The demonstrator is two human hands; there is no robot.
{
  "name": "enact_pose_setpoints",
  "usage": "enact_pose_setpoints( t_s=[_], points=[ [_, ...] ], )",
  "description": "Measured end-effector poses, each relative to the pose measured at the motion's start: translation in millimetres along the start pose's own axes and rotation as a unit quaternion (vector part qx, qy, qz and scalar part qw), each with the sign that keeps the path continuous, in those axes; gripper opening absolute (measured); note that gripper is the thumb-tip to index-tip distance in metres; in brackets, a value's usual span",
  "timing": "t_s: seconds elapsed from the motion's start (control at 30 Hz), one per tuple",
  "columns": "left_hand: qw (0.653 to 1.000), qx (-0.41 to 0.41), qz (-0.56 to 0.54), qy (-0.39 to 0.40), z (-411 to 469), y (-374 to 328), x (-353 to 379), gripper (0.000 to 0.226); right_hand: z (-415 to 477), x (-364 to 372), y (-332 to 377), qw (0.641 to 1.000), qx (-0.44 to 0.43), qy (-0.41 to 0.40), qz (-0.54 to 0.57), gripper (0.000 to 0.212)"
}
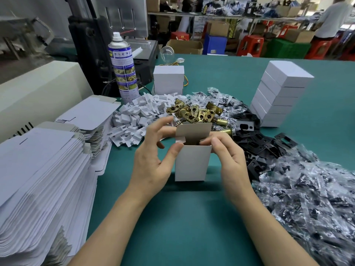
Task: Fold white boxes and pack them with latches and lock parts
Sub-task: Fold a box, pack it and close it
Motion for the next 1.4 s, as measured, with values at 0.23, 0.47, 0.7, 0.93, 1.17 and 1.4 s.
enact_pose_setpoints(
  t_s=[0.23, 0.47, 0.7, 0.93, 1.17, 1.4],
  points=[
    [0.999, 0.032, -0.014, 0.037, 1, -6, 3, 0.031, -3, 2, -1, 0.999, 0.009, 0.015, 0.05, 0.019],
    [0.991, -0.005, -0.1, 0.091, 0, -1, 14, 0.029, 0, 7, -7, 0.989, 0.069, 0.036, 0.125, 0.025],
    [0.977, -0.057, -0.176, 0.106, -3, 4, 22, 0.027, -3, 12, -9, 0.986, 0.09, 0.028, 0.137, 0.024],
    [0.977, -0.068, -0.167, 0.111, -6, 1, 21, 0.018, -10, 13, 0, 0.998, 0.013, 0.052, 0.026, 0.019],
    [0.981, -0.103, -0.139, 0.083, -4, 3, 17, 0.02, -10, 11, 8, 0.998, -0.005, 0.054, -0.034, 0.023],
    [0.983, -0.101, -0.132, 0.079, -4, 1, 16, 0.021, -11, 11, 8, 0.997, -0.019, 0.043, -0.063, 0.02]
  ],
)
Point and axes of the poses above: each hand's wrist, its own z-axis towards the middle knuckle, its own x-axis out of the palm, y = z × x, the point moved 9 cm from there along z, towards the middle knuckle, and after that the axes turned 2 degrees about z, right-handed, at the moved point
